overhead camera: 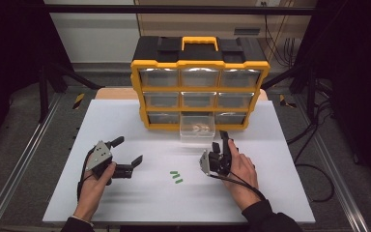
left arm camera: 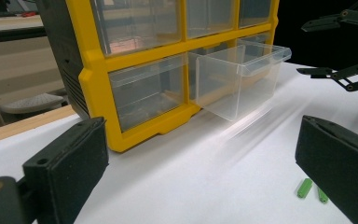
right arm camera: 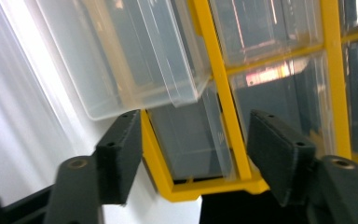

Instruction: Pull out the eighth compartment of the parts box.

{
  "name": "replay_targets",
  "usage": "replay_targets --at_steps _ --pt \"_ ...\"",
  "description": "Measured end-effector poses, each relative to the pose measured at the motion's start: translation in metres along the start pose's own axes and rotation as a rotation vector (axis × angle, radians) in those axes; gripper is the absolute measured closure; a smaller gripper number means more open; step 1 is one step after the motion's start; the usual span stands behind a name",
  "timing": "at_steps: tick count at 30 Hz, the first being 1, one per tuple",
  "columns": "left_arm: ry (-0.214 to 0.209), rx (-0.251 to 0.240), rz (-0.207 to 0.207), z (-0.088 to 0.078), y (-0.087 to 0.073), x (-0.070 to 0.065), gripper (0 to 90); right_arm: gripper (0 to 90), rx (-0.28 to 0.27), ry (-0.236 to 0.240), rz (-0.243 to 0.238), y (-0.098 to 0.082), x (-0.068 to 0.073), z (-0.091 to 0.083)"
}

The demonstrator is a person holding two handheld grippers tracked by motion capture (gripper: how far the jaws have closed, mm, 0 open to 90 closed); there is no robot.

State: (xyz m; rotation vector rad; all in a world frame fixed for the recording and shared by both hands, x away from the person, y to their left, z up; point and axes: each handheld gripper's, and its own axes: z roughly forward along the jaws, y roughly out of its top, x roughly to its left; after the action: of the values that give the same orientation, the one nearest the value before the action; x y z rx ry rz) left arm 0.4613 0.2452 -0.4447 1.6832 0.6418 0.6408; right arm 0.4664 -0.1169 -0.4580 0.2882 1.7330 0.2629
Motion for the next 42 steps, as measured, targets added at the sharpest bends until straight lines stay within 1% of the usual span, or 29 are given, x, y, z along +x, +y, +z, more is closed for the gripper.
replay_targets --at_steps 1,2,4,5,6,7,8,9,10,11,12,13,14,15,16,18,22,23,25,27,28,30,33,36,38,40,42 --pt "0.0 -0.001 -0.001 0.0 0.0 0.0 2.0 30.0 -0.002 0.007 0.007 -0.002 -0.001 0.0" --pt "0.001 0.0 0.0 0.0 0.0 0.0 2.0 29.0 0.006 0.007 0.026 -0.004 -0.001 0.0" --pt "0.006 0.001 0.0 0.0 0.0 0.0 1.8 25.6 0.021 0.025 0.056 -0.007 -0.004 0.0" --pt "0.009 -0.003 -0.006 0.0 0.0 0.0 1.7 24.5 0.026 0.037 0.092 -0.009 -0.005 0.0" --pt "0.01 -0.001 -0.004 0.0 0.0 0.0 1.7 23.6 0.021 0.047 0.106 -0.011 -0.005 0.0" --pt "0.011 -0.001 -0.005 -0.001 0.0 0.001 1.7 22.6 0.027 0.056 0.108 -0.013 -0.007 0.0" --pt "0.01 0.002 -0.005 -0.001 0.0 0.001 1.7 21.8 0.037 0.062 0.149 -0.015 -0.006 0.0" --pt "0.011 0.001 -0.005 -0.001 0.0 0.001 1.7 20.9 0.038 0.072 0.159 -0.017 -0.006 0.0" --pt "0.011 0.0 -0.006 -0.001 0.0 0.001 1.7 20.1 0.041 0.086 0.193 -0.02 -0.007 0.0" --pt "0.01 0.001 -0.005 -0.001 0.0 0.001 1.7 19.6 0.038 0.091 0.213 -0.021 -0.007 0.001" --pt "0.011 -0.002 -0.008 0.0 0.0 0.0 1.7 18.7 0.036 0.108 0.233 -0.024 -0.009 0.002" --pt "0.009 0.005 -0.002 -0.001 0.0 0.0 1.7 18.1 0.047 0.118 0.256 -0.025 -0.011 0.001" --pt "0.008 0.0 -0.003 -0.001 0.0 0.0 1.7 18.0 0.047 0.126 0.277 -0.027 -0.013 0.0" --pt "0.008 0.0 -0.003 -0.001 0.001 0.0 1.7 17.6 0.045 0.128 0.306 -0.03 -0.015 -0.001" --pt "0.008 0.0 -0.002 0.0 0.001 0.0 1.7 17.1 0.047 0.128 0.314 -0.032 -0.017 -0.002" --pt "0.011 0.003 -0.001 0.0 0.001 0.0 1.7 16.8 0.044 0.139 0.352 -0.037 -0.021 -0.004" --pt "0.009 -0.003 -0.001 0.0 0.001 0.0 1.7 16.2 0.05 0.181 0.482 -0.052 -0.029 -0.004" --pt "0.008 0.001 -0.003 0.0 0.002 0.0 1.7 15.8 0.053 0.195 0.522 -0.055 -0.031 -0.004" --pt "0.009 -0.001 -0.006 0.0 0.002 -0.001 1.7 13.8 0.051 0.239 0.614 -0.063 -0.035 -0.003" --pt "0.02 -0.001 -0.002 -0.001 0.003 0.0 1.7 12.2 0.041 0.275 0.702 -0.069 -0.039 -0.003" --pt "0.022 -0.004 -0.004 -0.001 0.003 0.0 1.7 12.0 0.032 0.285 0.717 -0.071 -0.04 -0.002" --pt "0.021 -0.003 -0.006 -0.002 0.003 0.0 1.8 10.6 0.015 0.311 0.774 -0.076 -0.043 -0.003" --pt "0.017 0.001 -0.014 -0.001 0.004 -0.001 1.8 9.6 -0.018 0.34 0.846 -0.083 -0.046 -0.005" --pt "0.022 0.022 -0.018 -0.001 0.006 -0.003 1.8 9.0 -0.05 0.37 0.892 -0.09 -0.048 -0.008" --pt "0.021 0.028 -0.027 0.0 0.007 -0.004 1.7 7.6 -0.07 0.392 0.899 -0.096 -0.049 -0.011" --pt "0.017 0.036 -0.038 0.0 0.007 -0.004 1.6 9.2 -0.074 0.405 0.905 -0.099 -0.049 -0.012" --pt "0.016 0.038 -0.056 0.0 0.008 -0.005 1.5 9.6 -0.081 0.423 0.921 -0.102 -0.051 -0.012"
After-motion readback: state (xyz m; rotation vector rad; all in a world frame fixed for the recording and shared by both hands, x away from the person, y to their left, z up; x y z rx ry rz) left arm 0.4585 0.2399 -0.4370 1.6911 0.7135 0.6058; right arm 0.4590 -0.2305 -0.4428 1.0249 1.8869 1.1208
